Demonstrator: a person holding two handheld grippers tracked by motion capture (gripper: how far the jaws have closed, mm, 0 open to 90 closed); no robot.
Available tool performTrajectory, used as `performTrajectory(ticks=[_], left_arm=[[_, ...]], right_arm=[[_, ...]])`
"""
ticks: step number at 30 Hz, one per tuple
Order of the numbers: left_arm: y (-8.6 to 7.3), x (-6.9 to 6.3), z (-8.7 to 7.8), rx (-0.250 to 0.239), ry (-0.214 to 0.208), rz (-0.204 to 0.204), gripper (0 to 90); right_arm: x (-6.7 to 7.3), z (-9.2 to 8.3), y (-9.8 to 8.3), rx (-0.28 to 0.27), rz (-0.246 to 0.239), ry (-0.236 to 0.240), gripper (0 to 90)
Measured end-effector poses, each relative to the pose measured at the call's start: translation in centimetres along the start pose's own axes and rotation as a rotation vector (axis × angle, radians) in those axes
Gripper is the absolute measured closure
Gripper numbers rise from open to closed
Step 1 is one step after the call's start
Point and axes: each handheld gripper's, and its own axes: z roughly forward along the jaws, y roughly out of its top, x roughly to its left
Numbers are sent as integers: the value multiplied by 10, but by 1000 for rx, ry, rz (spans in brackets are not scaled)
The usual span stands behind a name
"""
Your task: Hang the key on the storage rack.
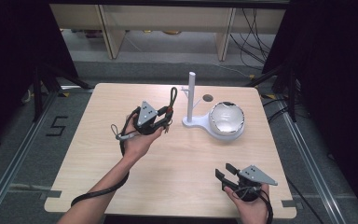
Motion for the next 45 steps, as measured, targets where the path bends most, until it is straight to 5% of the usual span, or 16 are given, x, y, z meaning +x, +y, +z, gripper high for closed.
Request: performTrajectory(ticks=[19, 20, 22, 23, 25, 27, 31, 36, 37, 38, 42, 45], left_arm=[[4, -2, 9, 6, -3, -3, 695], [4, -2, 10, 10, -3, -1, 695], [5, -2, 11, 6, -5, -3, 695], [5, -2, 11, 11, -5, 0, 695], [5, -4, 12, 20, -6, -20, 695], [5, -4, 14, 23, -6, -20, 695], [5, -3, 17, 29, -3, -23, 695], [4, -2, 21, 44, -1, -23, 695], [3, -2, 22, 45, -1, -28, 695], [3, -2, 23, 49, -1, -23, 695], [3, -1, 26, 55, -1, -30, 695], [2, 1, 29, 54, 3, -11, 694]], right_arm=[[1, -2, 0, 4, 26, -11, 498], [-2, -1, 0, -11, -14, -15, 498], [-2, -1, 0, -11, -15, -15, 497], [2, -2, 0, 10, 39, -9, 498], [-1, -1, 0, -8, -3, -14, 498], [0, -1, 0, -3, 15, -1, 498], [-4, 0, 0, -15, -27, -21, 497], [-3, -1, 0, -15, -11, -10, 498], [0, -1, -1, -9, 33, -2, 498], [-3, -1, 0, -13, 0, -8, 498], [-3, -1, -1, -12, 2, -5, 498], [0, -2, -1, -5, 43, -3, 498]])
